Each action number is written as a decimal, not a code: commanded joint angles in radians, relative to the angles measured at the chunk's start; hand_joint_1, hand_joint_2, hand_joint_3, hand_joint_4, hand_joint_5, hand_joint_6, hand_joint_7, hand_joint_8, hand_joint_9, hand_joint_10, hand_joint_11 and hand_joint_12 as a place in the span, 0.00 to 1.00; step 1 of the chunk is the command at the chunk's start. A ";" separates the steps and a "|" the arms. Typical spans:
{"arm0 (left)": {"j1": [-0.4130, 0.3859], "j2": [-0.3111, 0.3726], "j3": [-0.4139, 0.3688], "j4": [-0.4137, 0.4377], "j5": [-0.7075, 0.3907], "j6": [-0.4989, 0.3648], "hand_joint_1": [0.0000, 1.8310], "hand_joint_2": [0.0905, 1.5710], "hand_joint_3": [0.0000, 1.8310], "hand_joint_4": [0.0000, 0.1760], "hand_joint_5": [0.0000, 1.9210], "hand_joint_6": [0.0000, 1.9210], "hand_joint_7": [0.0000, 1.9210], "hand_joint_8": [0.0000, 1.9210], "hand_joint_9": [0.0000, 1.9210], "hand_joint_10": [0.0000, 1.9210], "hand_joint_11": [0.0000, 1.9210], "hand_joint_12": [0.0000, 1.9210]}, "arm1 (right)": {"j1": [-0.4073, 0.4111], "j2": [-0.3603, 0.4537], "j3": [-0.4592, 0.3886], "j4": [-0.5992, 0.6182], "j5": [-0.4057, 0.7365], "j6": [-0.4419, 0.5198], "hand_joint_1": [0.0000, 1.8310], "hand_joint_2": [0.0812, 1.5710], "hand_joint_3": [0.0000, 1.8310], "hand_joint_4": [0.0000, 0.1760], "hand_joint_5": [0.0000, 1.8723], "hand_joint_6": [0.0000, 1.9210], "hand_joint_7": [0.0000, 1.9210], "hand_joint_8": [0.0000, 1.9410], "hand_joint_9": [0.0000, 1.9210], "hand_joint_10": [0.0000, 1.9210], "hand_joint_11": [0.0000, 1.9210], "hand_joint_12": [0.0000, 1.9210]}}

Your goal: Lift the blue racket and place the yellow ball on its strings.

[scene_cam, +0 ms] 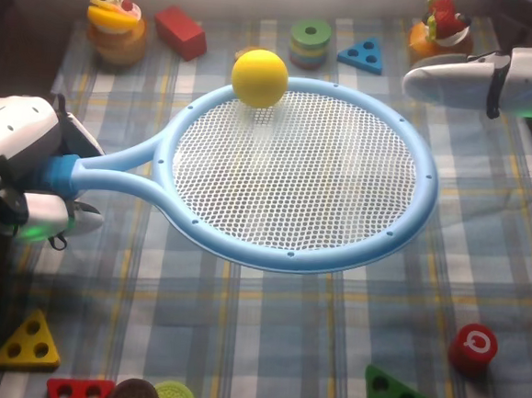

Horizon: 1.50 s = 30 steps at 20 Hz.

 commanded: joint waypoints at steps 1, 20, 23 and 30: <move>-0.013 -0.001 0.005 0.019 -0.105 -0.005 0.62 0.81 0.00 0.90 0.64 1.00 0.78 1.00 0.85 1.00 0.88 1.00 | 0.011 -0.002 -0.004 0.055 0.111 0.000 0.16 0.78 0.00 0.09 0.07 0.00 0.13 0.00 0.12 0.00 0.02 0.03; -0.032 -0.019 0.045 -0.001 -0.058 0.068 0.60 0.83 0.00 0.73 0.58 1.00 0.79 1.00 0.87 1.00 0.89 1.00 | -0.055 0.019 -0.029 0.178 0.217 -0.089 0.16 0.83 0.00 0.08 0.24 0.00 0.26 0.00 0.23 0.00 0.01 0.39; -0.037 -0.028 0.057 -0.003 -0.046 0.068 0.59 0.82 0.00 0.73 0.59 1.00 0.79 1.00 0.87 1.00 0.89 1.00 | -0.061 0.016 -0.029 0.180 0.218 -0.090 0.16 0.84 0.00 0.07 0.25 0.00 0.28 0.00 0.26 0.01 0.00 0.47; -0.045 -0.038 0.073 -0.013 -0.020 0.098 0.59 0.84 0.00 0.66 0.60 1.00 0.79 1.00 0.88 1.00 0.90 1.00 | -0.071 0.010 -0.024 0.190 0.225 -0.090 0.12 0.85 0.00 0.05 0.26 0.00 0.28 0.00 0.27 0.00 0.06 0.51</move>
